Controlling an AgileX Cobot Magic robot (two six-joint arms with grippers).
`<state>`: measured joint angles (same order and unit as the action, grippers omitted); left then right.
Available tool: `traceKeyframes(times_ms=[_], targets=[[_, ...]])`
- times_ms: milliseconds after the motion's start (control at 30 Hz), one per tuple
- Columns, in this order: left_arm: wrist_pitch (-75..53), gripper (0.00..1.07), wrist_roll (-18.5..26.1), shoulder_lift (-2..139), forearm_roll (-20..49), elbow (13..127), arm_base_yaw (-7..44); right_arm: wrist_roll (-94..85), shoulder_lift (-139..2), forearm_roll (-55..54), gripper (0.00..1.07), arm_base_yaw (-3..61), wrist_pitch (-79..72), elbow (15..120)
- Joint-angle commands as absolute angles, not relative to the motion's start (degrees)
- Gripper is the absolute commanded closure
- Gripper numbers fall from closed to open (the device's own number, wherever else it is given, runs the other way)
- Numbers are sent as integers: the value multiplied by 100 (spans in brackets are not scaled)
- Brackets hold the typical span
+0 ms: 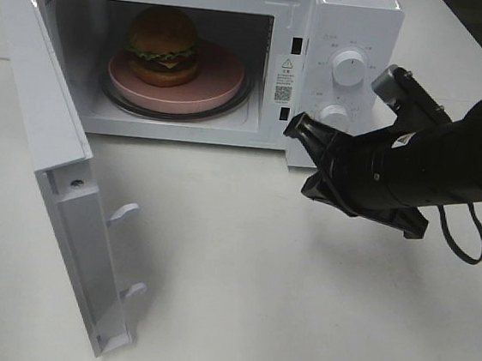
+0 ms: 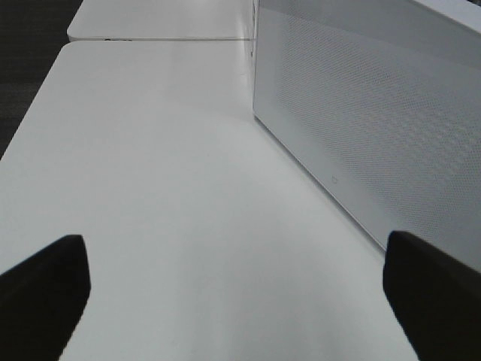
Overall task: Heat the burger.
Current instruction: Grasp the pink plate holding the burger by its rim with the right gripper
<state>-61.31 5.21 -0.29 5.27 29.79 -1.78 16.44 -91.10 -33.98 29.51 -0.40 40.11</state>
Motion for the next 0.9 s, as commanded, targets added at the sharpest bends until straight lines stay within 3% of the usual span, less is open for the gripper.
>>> traceKeyframes(times_ms=[33, 167, 333, 500, 900], targets=[[-6131, 8, 493, -63, 521, 2962, -195, 854, -8887, -3283, 107, 2934, 779, 4005], [-6131, 8, 493, -63, 521, 2962, -195, 579, -8755, -2945, 107, 2934, 1215, 4005], [-6131, 8, 493, -63, 521, 2962, -195, 498, -8531, -1255, 106, 2934, 2429, 4320], [-6131, 8, 493, -63, 521, 2962, -195, -34, -8508, -493, 105, 2934, 3604, 4836], [-6131, 8, 493, -63, 521, 2962, -195, -3587, -8508, -378, 103, 2934, 5151, 5718]])
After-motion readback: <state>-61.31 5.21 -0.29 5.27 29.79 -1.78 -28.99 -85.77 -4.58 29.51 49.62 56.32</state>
